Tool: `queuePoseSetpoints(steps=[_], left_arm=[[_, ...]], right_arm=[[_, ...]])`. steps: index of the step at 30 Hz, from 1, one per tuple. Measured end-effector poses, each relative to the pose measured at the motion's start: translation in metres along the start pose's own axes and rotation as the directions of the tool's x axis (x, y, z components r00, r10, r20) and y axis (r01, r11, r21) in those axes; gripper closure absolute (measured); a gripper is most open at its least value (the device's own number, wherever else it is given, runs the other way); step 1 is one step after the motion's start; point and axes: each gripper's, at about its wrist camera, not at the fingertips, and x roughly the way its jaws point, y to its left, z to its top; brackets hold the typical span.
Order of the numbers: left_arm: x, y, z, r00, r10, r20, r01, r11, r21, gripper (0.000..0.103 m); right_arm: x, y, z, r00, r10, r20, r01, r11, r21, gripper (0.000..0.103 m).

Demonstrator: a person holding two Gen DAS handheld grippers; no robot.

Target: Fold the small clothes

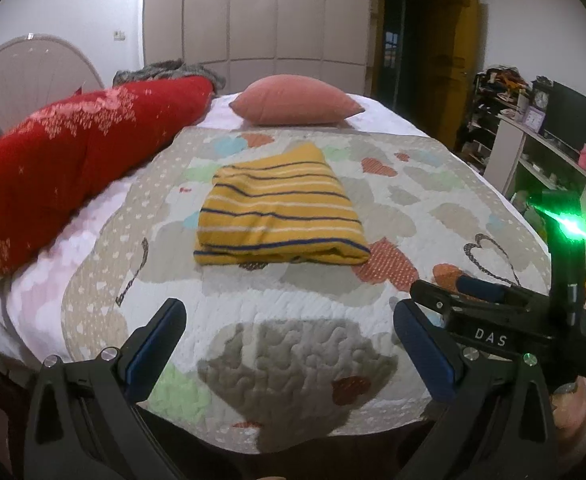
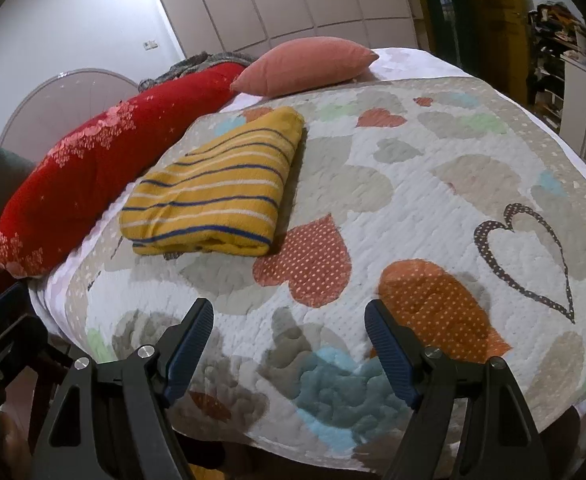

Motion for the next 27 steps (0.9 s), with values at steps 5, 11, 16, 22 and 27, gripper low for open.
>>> queuePoseSetpoints(steps=[5,11,16,22,27], left_arm=[[0.006,0.006,-0.001,1.0,-0.002,-0.026,0.002,1.0,-0.026,0.0],[0.008,0.005,-0.003,0.999,-0.013,-0.036,0.012,0.999,-0.032,0.0],[0.01,0.006,-0.004,0.999,-0.023,-0.046,0.021,0.999,-0.046,0.0],[0.013,0.008,-0.005,0.998,-0.028,-0.056,0.024,0.998,-0.055,0.0],[0.017,0.008,-0.006,0.997,0.004,-0.071,-0.007,0.999,-0.051,0.0]], right_arm=[[0.005,0.006,-0.003,1.0,0.002,-0.017,-0.002,1.0,-0.018,0.02],[0.008,0.008,-0.006,1.0,0.001,-0.03,-0.002,1.0,-0.021,0.02],[0.01,0.007,-0.006,0.999,0.0,-0.034,-0.001,1.0,-0.019,0.02],[0.01,0.01,-0.009,0.999,0.0,-0.036,-0.001,1.0,-0.028,0.019],[0.008,0.009,-0.01,1.0,-0.006,-0.027,0.005,0.999,-0.032,0.019]])
